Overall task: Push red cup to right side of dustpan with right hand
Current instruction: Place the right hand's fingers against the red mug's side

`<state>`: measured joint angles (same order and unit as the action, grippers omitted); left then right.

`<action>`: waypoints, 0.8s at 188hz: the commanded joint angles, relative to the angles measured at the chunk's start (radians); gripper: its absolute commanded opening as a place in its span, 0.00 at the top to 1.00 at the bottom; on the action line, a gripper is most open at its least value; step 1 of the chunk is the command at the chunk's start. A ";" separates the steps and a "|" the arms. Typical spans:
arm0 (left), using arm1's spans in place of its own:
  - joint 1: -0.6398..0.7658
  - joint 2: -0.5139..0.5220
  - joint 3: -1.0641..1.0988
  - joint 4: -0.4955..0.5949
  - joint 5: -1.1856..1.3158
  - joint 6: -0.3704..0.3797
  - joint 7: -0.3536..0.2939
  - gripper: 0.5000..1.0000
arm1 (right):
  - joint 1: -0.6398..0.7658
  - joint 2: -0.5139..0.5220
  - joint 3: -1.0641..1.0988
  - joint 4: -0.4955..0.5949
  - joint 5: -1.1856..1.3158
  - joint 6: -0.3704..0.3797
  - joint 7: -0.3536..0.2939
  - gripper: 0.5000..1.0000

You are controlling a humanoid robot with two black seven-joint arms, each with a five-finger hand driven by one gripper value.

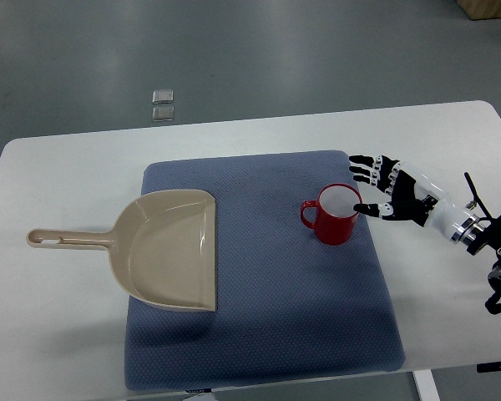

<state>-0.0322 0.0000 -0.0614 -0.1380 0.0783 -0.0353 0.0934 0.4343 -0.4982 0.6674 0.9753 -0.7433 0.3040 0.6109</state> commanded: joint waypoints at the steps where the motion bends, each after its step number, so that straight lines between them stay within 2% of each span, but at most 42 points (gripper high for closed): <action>1: 0.000 0.000 0.000 0.000 0.000 0.000 0.000 0.00 | 0.006 -0.005 0.001 0.000 -0.018 -0.002 0.000 0.14; 46: 0.000 0.000 0.000 0.000 0.000 0.000 0.000 0.00 | 0.007 0.009 0.008 0.000 -0.080 -0.045 0.000 0.14; 150: 0.000 0.000 0.000 0.000 0.000 0.000 0.000 0.00 | -0.012 0.010 0.006 0.039 -0.102 0.000 0.000 0.14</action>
<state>-0.0322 0.0000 -0.0614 -0.1381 0.0783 -0.0351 0.0935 0.4255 -0.4934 0.6734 1.0095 -0.8453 0.3008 0.6109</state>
